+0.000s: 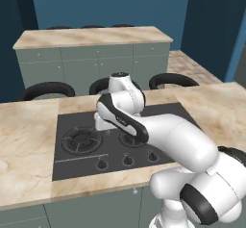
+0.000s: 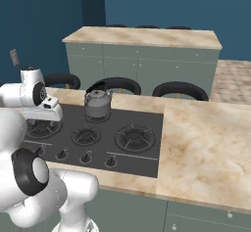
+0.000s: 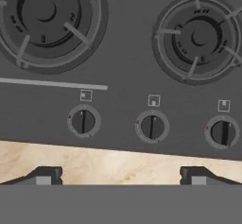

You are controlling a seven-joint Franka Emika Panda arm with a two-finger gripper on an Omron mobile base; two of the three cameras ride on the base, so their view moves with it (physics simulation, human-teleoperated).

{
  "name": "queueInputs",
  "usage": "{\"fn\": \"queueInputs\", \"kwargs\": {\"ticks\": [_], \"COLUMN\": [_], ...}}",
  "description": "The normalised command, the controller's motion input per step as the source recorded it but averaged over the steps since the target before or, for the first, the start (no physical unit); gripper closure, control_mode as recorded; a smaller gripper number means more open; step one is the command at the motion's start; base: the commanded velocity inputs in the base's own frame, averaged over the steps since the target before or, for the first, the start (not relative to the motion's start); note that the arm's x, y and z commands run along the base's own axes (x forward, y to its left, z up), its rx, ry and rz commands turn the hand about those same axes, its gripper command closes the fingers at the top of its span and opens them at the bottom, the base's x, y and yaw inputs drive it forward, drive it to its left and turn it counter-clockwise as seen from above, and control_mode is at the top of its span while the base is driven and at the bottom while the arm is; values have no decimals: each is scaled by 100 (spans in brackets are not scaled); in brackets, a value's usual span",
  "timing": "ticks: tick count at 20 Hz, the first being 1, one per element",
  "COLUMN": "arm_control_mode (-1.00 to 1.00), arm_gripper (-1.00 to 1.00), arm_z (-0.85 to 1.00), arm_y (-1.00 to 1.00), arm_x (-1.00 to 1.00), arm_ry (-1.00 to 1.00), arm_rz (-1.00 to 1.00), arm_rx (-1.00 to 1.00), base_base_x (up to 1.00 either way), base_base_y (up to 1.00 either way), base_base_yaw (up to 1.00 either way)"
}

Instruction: Turn on the front left burner of the stove.

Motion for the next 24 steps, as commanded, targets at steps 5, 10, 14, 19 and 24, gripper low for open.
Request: {"fn": "queueInputs", "kwargs": {"ticks": [5,10,14,19,24], "arm_control_mode": [-100,-100,-100,-100,-100], "arm_gripper": [-100,-100,-100,-100,-100], "arm_z": [-32,-36,-39,-34,-38], "arm_y": [18,15,29,26,13], "arm_x": [0,0,0,-1,0], "arm_ry": [11,6,1,0,-1], "arm_rz": [0,0,0,0,0], "arm_rx": [0,0,0,0,0], "base_base_x": [0,0,0,0,0], "base_base_y": [0,0,0,0,0], "base_base_yaw": [0,0,0,0,0]}}
